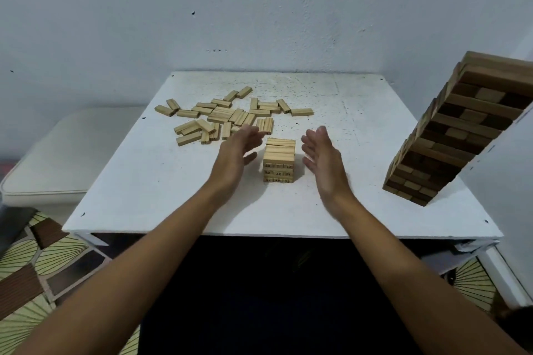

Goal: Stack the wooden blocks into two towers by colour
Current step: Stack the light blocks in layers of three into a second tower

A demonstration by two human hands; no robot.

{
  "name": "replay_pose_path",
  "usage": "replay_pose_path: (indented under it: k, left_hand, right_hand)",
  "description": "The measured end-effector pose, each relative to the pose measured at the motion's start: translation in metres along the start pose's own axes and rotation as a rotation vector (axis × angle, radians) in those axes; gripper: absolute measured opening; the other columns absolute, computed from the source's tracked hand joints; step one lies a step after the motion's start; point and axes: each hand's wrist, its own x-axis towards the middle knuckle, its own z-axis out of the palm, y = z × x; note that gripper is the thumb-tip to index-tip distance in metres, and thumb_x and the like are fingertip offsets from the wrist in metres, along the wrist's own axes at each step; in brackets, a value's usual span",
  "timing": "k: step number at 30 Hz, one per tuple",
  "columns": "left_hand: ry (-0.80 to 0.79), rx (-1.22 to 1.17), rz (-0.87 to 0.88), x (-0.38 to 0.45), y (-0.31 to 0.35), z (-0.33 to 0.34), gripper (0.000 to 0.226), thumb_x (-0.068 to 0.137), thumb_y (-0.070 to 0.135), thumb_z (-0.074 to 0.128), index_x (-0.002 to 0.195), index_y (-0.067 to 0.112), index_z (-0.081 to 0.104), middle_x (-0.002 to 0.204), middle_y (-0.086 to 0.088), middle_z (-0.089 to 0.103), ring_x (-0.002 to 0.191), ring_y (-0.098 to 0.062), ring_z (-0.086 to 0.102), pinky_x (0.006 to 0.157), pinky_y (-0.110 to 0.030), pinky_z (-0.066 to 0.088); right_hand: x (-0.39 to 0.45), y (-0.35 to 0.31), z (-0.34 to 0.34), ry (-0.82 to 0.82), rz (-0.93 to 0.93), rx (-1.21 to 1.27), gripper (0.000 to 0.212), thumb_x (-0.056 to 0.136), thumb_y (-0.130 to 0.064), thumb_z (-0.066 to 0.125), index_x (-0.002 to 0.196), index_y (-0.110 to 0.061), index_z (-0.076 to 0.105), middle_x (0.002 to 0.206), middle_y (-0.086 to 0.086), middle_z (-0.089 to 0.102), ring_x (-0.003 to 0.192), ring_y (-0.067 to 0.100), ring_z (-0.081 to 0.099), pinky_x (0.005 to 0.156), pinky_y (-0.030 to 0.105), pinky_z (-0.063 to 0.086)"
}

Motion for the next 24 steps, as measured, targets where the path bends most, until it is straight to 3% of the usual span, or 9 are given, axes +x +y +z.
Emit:
replay_pose_path:
  k: [3,7,12,14,17,18,22,24]
  left_hand:
    - [0.061,-0.21,-0.084,-0.011,-0.003,0.022,0.059,0.102,0.05,0.019,0.144,0.014,0.039,0.145,-0.002,0.049,0.134,-0.013,0.043,0.114,-0.033,0.029]
    - [0.067,-0.309,-0.103,-0.02,-0.004,0.04,0.066,0.101,0.053,0.007,0.151,0.014,0.028,0.153,0.001,0.036,0.13,-0.003,0.036,0.101,-0.022,0.027]
    - [0.072,-0.339,-0.11,-0.021,-0.01,0.044,0.072,0.098,0.061,0.009,0.153,0.016,0.023,0.157,0.004,0.028,0.138,-0.003,0.03,0.112,-0.023,0.023]
    - [0.07,-0.346,-0.123,-0.021,-0.011,0.044,0.092,0.085,0.079,0.02,0.153,0.016,0.024,0.156,0.002,0.032,0.141,-0.009,0.032,0.119,-0.033,0.021]
    - [0.063,-0.312,-0.135,-0.024,-0.011,0.045,0.116,0.062,0.095,0.032,0.152,0.021,0.026,0.151,0.001,0.041,0.138,-0.012,0.039,0.12,-0.04,0.022]
    - [0.058,-0.299,-0.138,-0.024,-0.012,0.045,0.118,0.06,0.096,0.032,0.152,0.022,0.027,0.15,0.001,0.043,0.138,-0.012,0.039,0.12,-0.041,0.021]
    - [0.041,-0.278,-0.144,-0.028,-0.006,0.046,0.104,0.07,0.089,0.026,0.151,0.023,0.028,0.145,0.001,0.048,0.134,-0.011,0.044,0.119,-0.04,0.024]
    - [0.031,-0.234,-0.132,-0.028,-0.005,0.046,0.102,0.071,0.088,0.024,0.15,0.024,0.029,0.145,0.002,0.049,0.134,-0.01,0.044,0.119,-0.039,0.025]
  right_hand:
    - [-0.009,0.006,0.014,-0.002,0.077,0.193,0.079,0.093,-0.061,0.02,0.152,-0.009,0.026,0.158,0.003,0.028,0.143,0.013,0.029,0.12,0.034,0.021]
    - [-0.01,0.01,0.03,0.001,0.101,0.31,0.107,0.074,-0.083,0.027,0.154,-0.012,0.021,0.158,0.001,0.028,0.143,0.011,0.03,0.119,0.035,0.024]
    - [-0.014,0.01,0.038,0.035,0.091,0.275,0.098,0.082,-0.08,0.021,0.153,-0.012,0.026,0.155,-0.001,0.034,0.141,0.008,0.033,0.12,0.035,0.023]
    - [-0.015,0.011,0.037,0.03,0.074,0.247,0.08,0.094,-0.068,0.016,0.149,-0.013,0.033,0.149,-0.004,0.042,0.135,0.006,0.041,0.117,0.03,0.028]
    - [-0.015,0.011,0.037,0.037,0.046,0.214,0.054,0.1,-0.054,0.013,0.137,-0.028,0.042,0.124,-0.016,0.056,0.112,-0.006,0.054,0.101,0.016,0.039]
    - [-0.016,0.011,0.038,0.041,0.047,0.214,0.054,0.1,-0.056,0.014,0.137,-0.028,0.042,0.125,-0.015,0.057,0.113,-0.005,0.054,0.102,0.017,0.039]
    - [-0.018,0.009,0.043,0.037,0.088,0.245,0.093,0.084,-0.078,0.022,0.15,-0.014,0.031,0.152,-0.002,0.039,0.138,0.007,0.037,0.118,0.032,0.025]
    - [-0.018,0.009,0.044,0.038,0.096,0.259,0.096,0.081,-0.08,0.023,0.151,-0.015,0.028,0.154,-0.003,0.036,0.139,0.007,0.035,0.119,0.033,0.024]
